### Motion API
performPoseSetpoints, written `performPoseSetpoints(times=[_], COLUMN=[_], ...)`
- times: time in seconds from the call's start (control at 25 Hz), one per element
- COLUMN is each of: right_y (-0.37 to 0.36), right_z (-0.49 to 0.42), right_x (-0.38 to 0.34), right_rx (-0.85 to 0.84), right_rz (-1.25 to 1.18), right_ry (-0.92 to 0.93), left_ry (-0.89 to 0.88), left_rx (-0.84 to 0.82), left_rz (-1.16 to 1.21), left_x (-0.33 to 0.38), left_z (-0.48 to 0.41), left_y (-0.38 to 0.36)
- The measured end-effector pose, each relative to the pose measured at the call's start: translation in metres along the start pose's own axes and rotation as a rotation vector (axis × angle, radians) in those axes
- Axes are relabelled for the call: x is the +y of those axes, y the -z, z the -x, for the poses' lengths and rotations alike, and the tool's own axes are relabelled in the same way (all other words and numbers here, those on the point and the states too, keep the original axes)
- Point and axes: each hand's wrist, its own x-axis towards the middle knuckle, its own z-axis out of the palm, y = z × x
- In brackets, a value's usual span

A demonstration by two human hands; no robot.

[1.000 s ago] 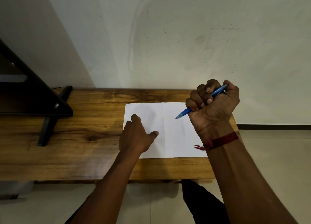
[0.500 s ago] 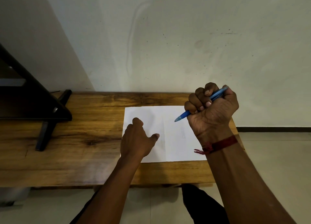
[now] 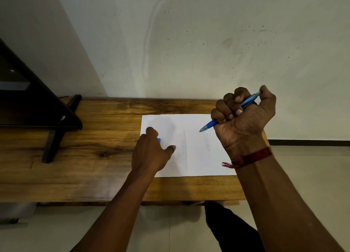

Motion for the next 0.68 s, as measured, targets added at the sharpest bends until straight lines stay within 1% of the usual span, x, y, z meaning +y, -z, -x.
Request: performPoseSetpoints(times=[0.44, 0.56, 0.68], right_y=[-0.0011, 0.0003, 0.0005], right_z=[0.0008, 0.0018, 0.0022], right_x=[-0.0011, -0.0001, 0.0005], right_rx=[0.039, 0.069, 0.047], right_rz=[0.011, -0.034, -0.042], right_ry=[0.003, 0.018, 0.009], left_ry=[0.0, -0.011, -0.01], left_rx=[-0.008, -0.01, -0.01], left_rz=[-0.013, -0.017, -0.02], left_x=[0.0012, 0.0027, 0.0033], left_z=[0.0024, 0.0033, 0.0039], left_y=[0.0006, 0.0019, 0.0031])
